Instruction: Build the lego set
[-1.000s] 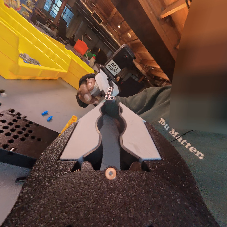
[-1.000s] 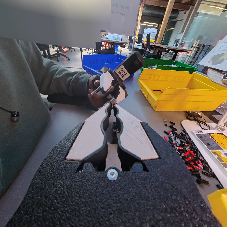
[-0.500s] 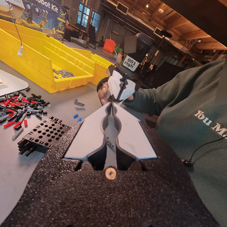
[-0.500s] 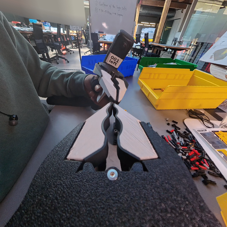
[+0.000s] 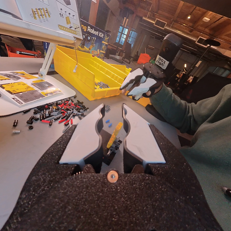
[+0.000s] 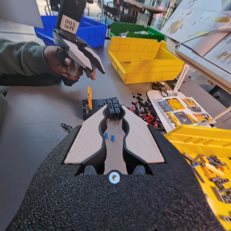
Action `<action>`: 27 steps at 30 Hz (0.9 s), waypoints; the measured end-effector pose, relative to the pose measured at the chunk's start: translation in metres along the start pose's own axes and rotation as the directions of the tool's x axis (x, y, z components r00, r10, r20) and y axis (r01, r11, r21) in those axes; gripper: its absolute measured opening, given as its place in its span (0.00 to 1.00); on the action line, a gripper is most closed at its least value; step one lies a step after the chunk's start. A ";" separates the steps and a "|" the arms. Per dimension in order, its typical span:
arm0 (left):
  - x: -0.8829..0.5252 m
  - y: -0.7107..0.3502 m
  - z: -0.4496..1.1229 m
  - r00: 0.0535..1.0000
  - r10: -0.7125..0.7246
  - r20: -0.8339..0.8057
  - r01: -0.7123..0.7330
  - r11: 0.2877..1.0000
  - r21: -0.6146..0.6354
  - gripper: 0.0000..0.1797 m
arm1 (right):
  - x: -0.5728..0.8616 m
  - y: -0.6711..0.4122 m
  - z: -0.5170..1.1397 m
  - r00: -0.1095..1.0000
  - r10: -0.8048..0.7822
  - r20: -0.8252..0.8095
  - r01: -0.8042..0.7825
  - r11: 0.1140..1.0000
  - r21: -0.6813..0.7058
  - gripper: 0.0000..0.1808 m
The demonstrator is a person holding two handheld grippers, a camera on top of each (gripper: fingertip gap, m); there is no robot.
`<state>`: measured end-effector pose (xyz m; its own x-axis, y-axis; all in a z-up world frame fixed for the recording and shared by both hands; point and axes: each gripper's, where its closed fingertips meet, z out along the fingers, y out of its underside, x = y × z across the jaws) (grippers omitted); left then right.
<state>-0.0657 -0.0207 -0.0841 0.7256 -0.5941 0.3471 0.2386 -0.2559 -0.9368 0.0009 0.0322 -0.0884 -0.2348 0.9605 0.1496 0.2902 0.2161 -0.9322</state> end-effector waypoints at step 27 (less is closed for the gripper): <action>0.012 0.015 0.009 0.998 0.039 -0.048 -0.043 0.997 -0.069 0.16 | 0.031 0.129 -0.010 0.996 0.053 -0.070 -0.084 0.805 -0.587 0.03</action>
<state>-0.0473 -0.0250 -0.0938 0.7026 -0.6398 0.3116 0.1623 -0.2823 -0.9455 0.0402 0.0918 -0.2005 -0.1534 0.9805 0.1228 0.7979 0.1962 -0.5700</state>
